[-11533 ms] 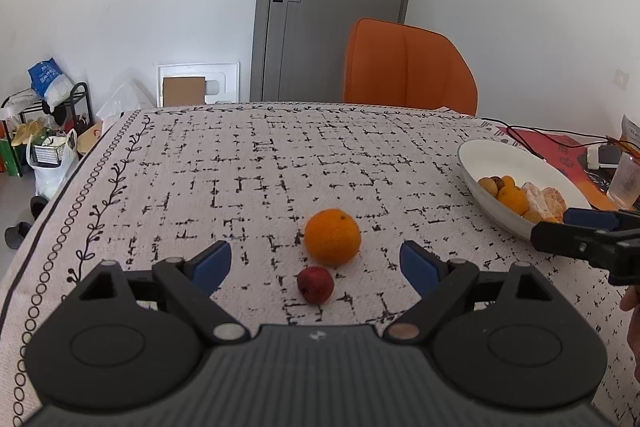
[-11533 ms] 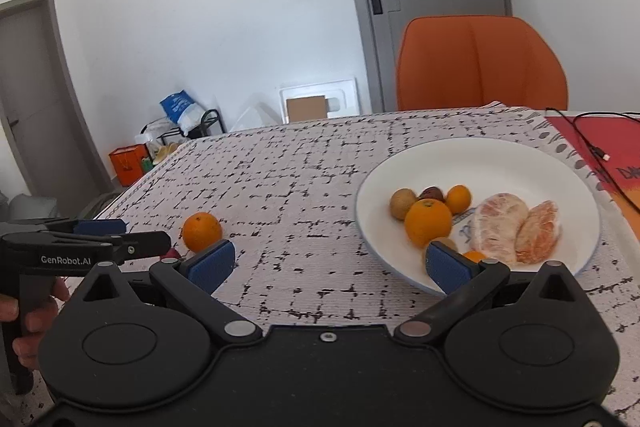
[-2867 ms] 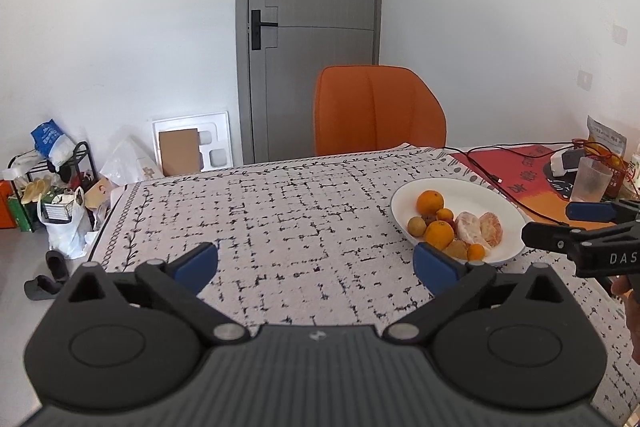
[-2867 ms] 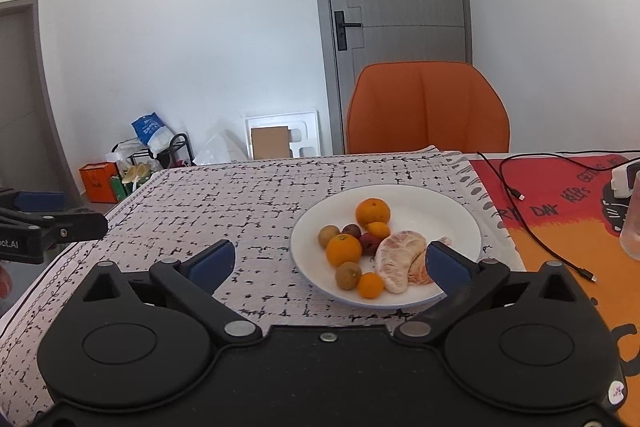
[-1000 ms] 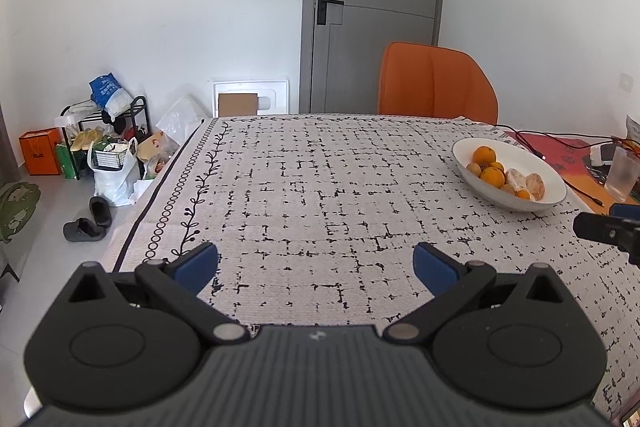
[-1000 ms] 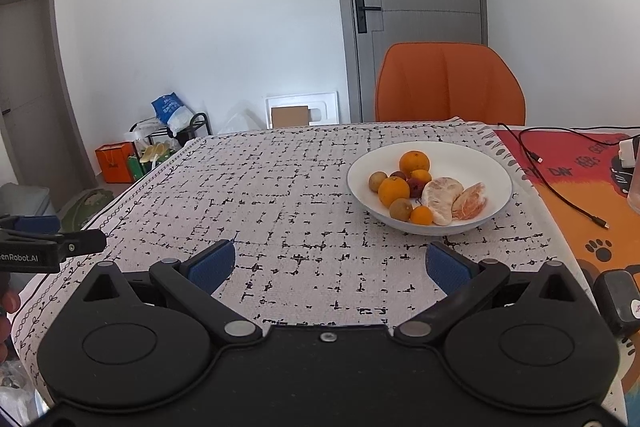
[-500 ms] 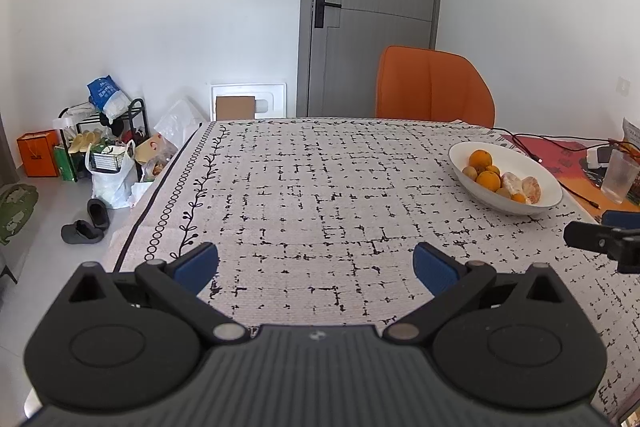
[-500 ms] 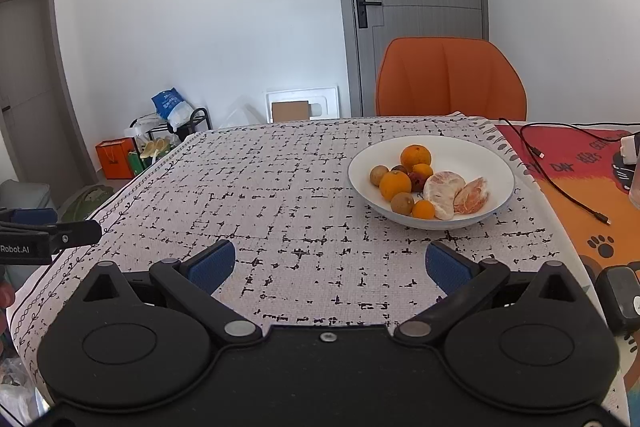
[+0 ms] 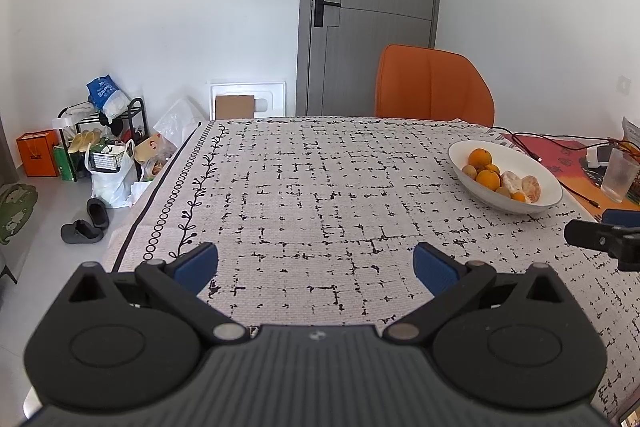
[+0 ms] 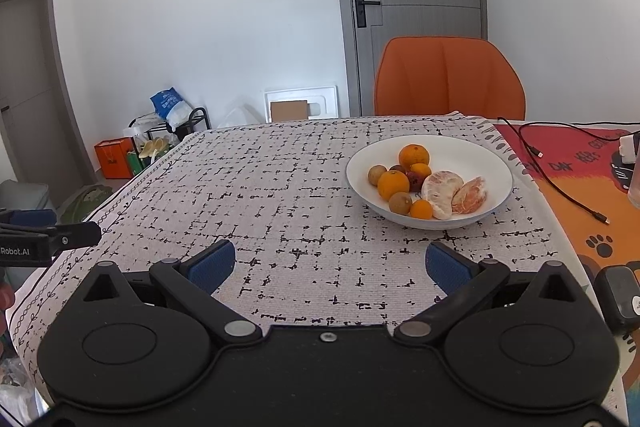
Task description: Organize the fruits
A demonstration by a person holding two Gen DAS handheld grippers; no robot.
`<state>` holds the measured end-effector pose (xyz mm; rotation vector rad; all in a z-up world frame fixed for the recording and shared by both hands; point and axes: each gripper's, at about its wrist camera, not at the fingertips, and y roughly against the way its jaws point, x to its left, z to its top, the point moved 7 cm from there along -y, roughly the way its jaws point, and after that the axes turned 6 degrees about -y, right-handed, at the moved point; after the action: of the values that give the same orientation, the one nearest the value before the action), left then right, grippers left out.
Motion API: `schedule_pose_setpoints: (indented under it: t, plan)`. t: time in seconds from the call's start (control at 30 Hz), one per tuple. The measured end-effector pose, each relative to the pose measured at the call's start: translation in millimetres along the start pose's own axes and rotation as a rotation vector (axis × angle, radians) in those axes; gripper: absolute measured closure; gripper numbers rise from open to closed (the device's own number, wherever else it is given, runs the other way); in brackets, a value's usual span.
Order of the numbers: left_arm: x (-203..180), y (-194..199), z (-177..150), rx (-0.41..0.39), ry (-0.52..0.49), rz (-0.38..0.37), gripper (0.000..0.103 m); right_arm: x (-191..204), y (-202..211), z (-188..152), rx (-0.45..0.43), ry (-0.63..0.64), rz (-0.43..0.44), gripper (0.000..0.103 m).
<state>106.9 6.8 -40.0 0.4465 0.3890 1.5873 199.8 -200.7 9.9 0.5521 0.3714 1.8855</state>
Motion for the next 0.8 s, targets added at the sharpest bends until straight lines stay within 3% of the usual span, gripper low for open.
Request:
schedule_pose_setpoints:
  t: [0.8]
  plan:
    - [2.7,1.9,1.4,-0.004,0.003,0.002,0.0,1.7,-0.5,-0.8,0.008,0.005,0.001,0.0]
